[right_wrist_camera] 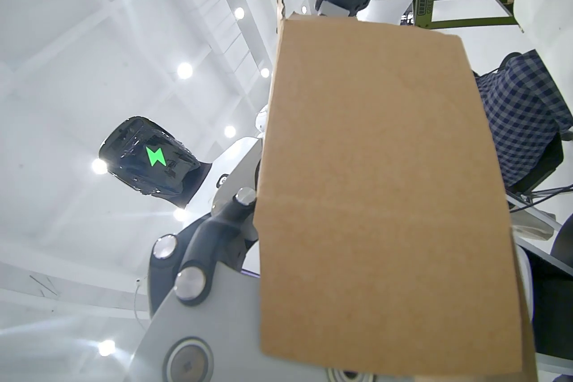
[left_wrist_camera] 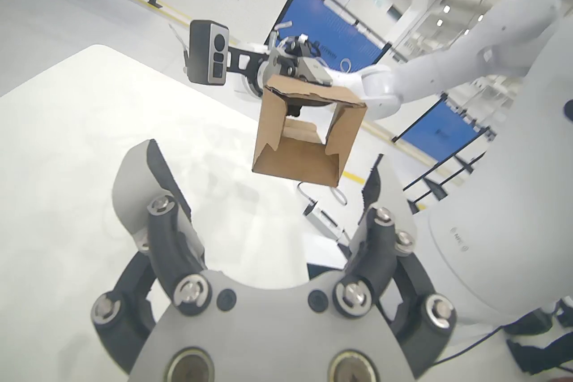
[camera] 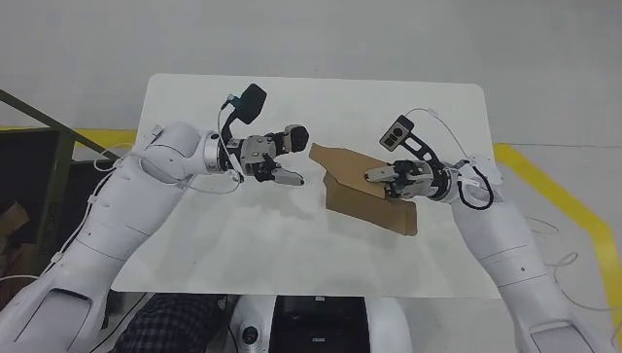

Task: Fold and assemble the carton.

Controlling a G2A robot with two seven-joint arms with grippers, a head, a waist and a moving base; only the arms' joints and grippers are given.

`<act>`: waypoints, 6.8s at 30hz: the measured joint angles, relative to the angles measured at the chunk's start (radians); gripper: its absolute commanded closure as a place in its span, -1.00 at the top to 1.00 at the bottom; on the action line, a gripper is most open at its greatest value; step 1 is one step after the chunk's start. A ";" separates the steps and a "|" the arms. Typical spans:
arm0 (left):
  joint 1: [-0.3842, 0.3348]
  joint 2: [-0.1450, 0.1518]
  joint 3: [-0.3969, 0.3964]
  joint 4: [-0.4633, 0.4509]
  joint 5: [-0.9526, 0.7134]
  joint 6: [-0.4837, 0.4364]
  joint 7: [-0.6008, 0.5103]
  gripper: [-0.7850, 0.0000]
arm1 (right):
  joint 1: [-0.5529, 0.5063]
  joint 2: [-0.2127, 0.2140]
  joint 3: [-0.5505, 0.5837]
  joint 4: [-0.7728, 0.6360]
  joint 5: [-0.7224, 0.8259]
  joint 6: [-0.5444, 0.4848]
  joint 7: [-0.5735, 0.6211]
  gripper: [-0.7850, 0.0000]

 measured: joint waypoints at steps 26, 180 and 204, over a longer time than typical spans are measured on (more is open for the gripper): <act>0.040 -0.001 -0.086 -0.179 0.212 0.000 0.200 1.00 | 0.031 0.009 -0.003 0.046 -0.031 -0.010 -0.006 -1.00; -0.415 0.203 0.786 0.120 0.742 0.000 1.410 -0.05 | 0.053 0.018 -0.062 0.047 -0.051 -0.094 -0.052 -1.00; -0.453 0.151 0.827 0.132 0.752 0.000 1.391 -0.17 | 0.050 0.014 -0.062 0.039 -0.056 -0.088 -0.051 -1.00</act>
